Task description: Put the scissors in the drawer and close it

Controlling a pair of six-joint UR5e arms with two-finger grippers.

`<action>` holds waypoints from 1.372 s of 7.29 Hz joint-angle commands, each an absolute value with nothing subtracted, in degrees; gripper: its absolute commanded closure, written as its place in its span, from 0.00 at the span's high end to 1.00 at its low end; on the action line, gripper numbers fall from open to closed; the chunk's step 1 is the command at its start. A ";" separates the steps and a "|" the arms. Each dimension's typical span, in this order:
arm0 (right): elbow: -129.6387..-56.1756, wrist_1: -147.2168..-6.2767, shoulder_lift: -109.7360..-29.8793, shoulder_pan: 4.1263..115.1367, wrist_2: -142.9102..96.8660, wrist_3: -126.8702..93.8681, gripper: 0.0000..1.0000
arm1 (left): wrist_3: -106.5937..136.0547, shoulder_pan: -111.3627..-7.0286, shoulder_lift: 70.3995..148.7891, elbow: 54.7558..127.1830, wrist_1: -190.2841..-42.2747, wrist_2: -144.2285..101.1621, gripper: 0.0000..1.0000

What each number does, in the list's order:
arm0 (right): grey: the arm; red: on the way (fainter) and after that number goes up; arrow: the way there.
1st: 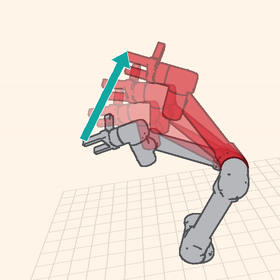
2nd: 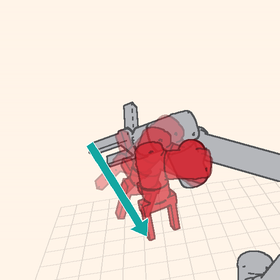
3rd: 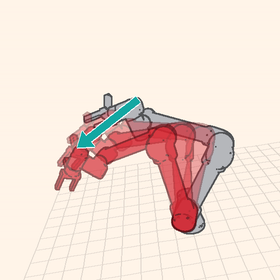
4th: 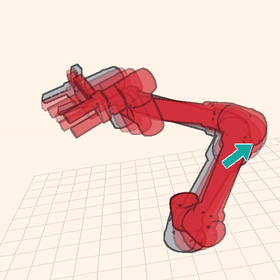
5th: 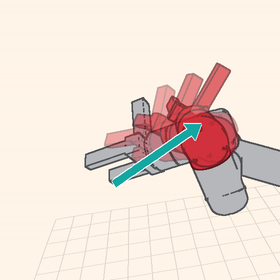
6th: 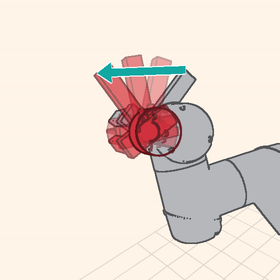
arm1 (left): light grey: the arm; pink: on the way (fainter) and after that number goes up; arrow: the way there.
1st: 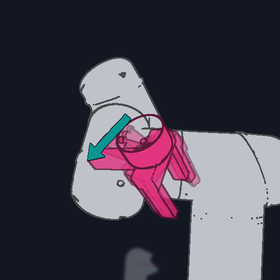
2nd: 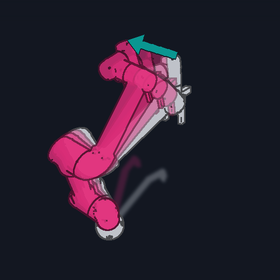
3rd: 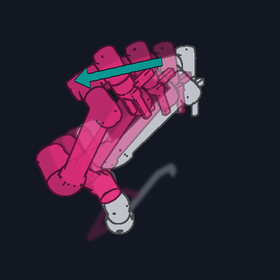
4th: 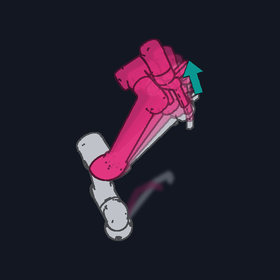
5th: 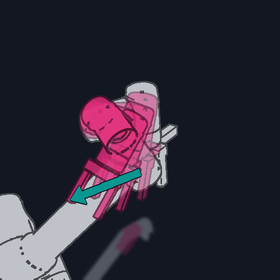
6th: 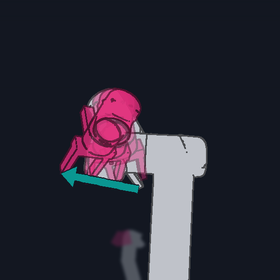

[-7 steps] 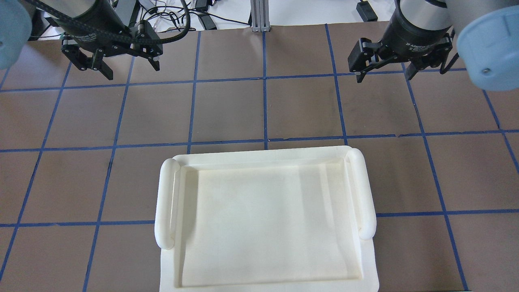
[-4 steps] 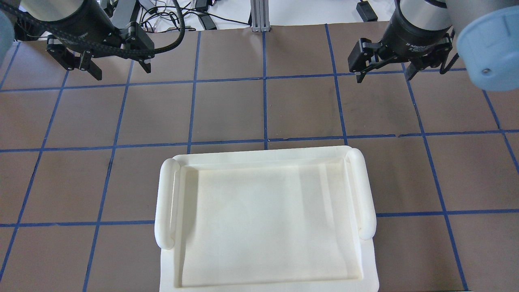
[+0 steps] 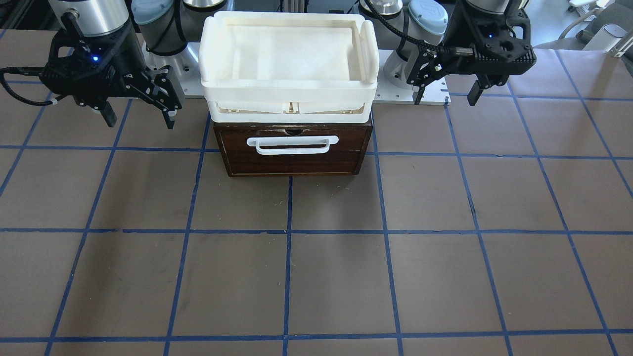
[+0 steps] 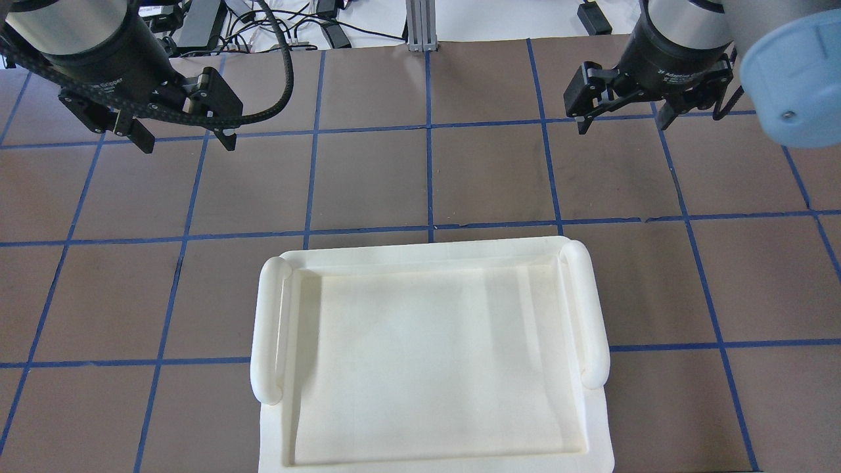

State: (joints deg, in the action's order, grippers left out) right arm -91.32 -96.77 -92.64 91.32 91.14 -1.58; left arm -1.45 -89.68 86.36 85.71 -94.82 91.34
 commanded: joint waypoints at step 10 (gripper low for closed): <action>-91.32 -96.77 -92.64 91.32 91.14 -1.58 1.00 | -1.93 -89.56 87.10 85.61 -94.39 89.83 1.00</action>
